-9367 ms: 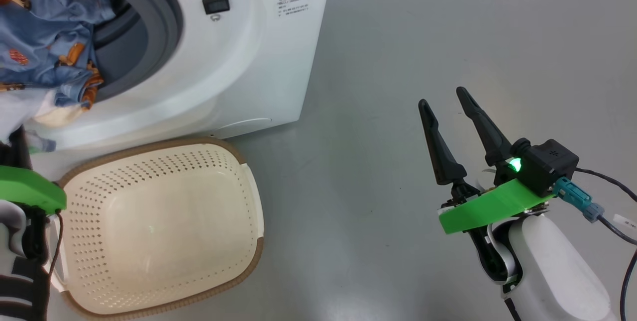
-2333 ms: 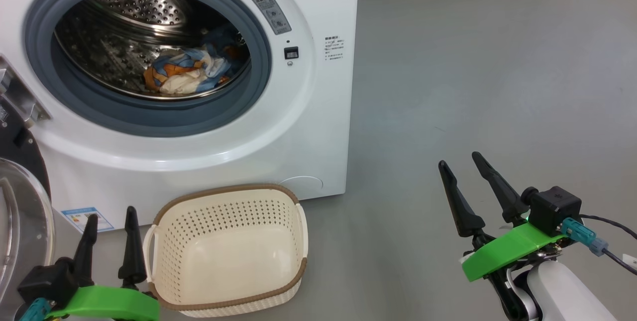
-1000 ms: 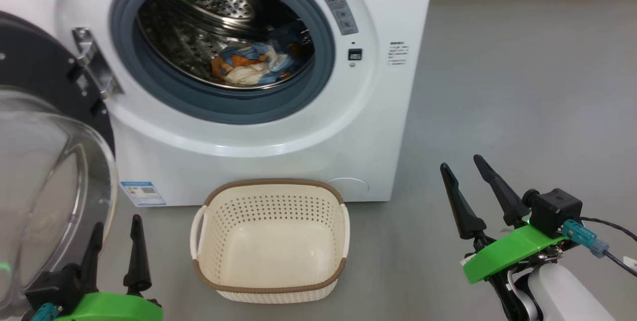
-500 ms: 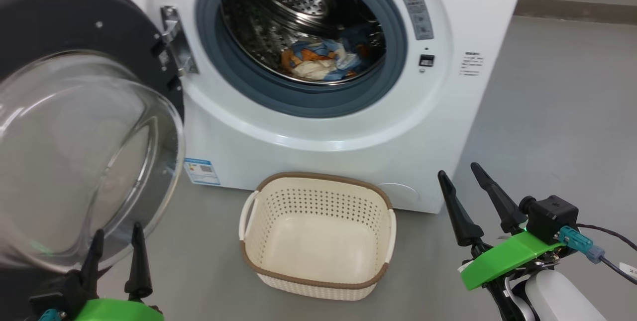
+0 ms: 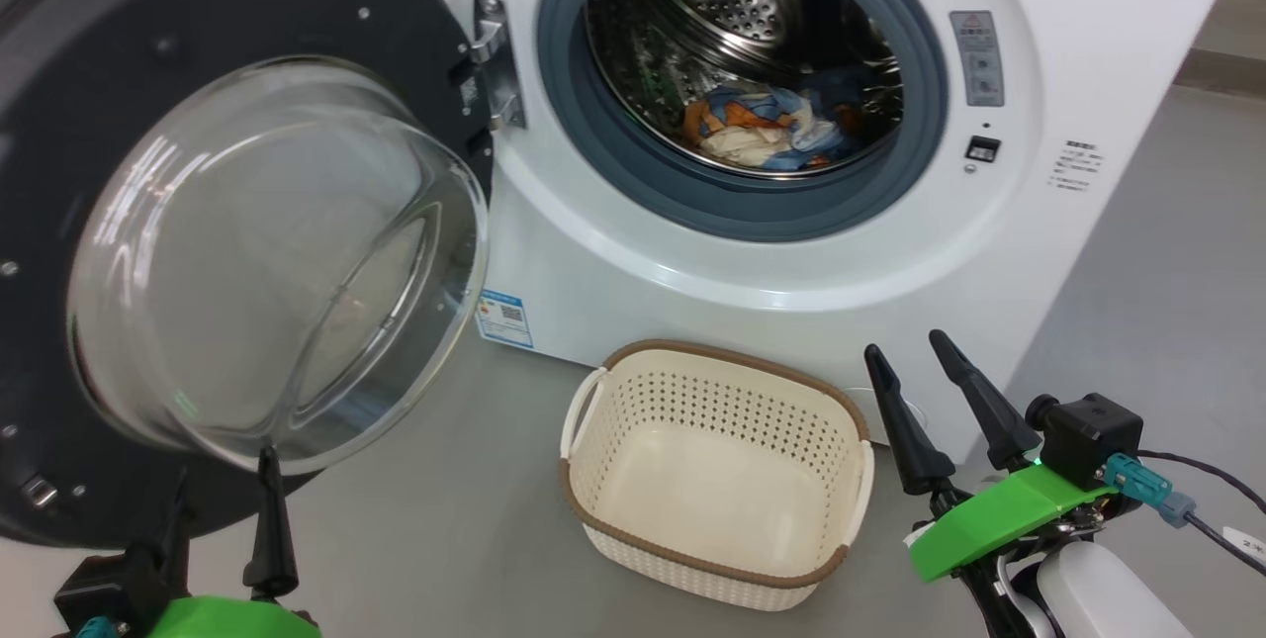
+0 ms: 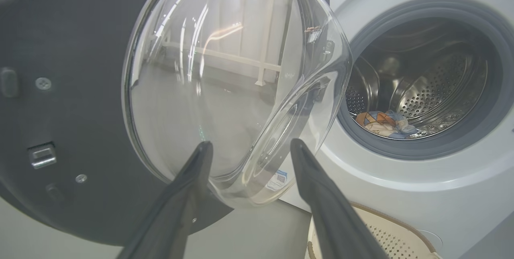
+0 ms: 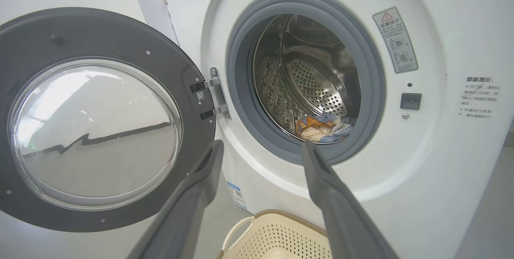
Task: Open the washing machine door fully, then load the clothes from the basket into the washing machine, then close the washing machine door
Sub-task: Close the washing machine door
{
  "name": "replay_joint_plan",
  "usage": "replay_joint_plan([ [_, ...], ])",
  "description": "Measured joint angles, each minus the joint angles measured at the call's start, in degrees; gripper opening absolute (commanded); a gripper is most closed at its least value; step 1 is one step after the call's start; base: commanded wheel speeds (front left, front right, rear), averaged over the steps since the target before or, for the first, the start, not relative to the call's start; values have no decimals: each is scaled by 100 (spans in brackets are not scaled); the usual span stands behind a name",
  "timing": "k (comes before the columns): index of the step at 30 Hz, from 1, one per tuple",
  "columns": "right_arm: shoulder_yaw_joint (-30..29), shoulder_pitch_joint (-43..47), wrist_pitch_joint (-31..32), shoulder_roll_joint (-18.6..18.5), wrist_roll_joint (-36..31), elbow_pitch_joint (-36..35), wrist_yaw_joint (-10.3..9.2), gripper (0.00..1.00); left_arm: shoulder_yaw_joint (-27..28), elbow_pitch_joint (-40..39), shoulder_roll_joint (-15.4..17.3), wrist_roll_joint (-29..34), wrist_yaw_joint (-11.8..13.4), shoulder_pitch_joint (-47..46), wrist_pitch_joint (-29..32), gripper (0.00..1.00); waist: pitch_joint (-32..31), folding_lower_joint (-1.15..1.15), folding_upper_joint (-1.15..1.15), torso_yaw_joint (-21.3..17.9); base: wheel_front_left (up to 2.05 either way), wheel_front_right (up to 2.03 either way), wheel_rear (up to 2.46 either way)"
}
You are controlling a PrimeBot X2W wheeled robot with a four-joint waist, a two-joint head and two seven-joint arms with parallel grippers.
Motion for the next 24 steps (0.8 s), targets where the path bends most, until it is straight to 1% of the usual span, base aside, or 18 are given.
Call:
replay_joint_plan([
  [5,29,58,0,1,26,32,0,100,2,0,0,-1,0,3,0,100,-12,0,0,223,0,0,0],
  [10,125,58,0,-2,99,43,0,100,2,0,-1,0,0,9,0,100,-36,0,0,351,0,0,0],
  [24,189,58,0,-23,145,54,0,100,0,-1,0,-1,0,14,0,100,-65,0,0,321,0,0,0],
])
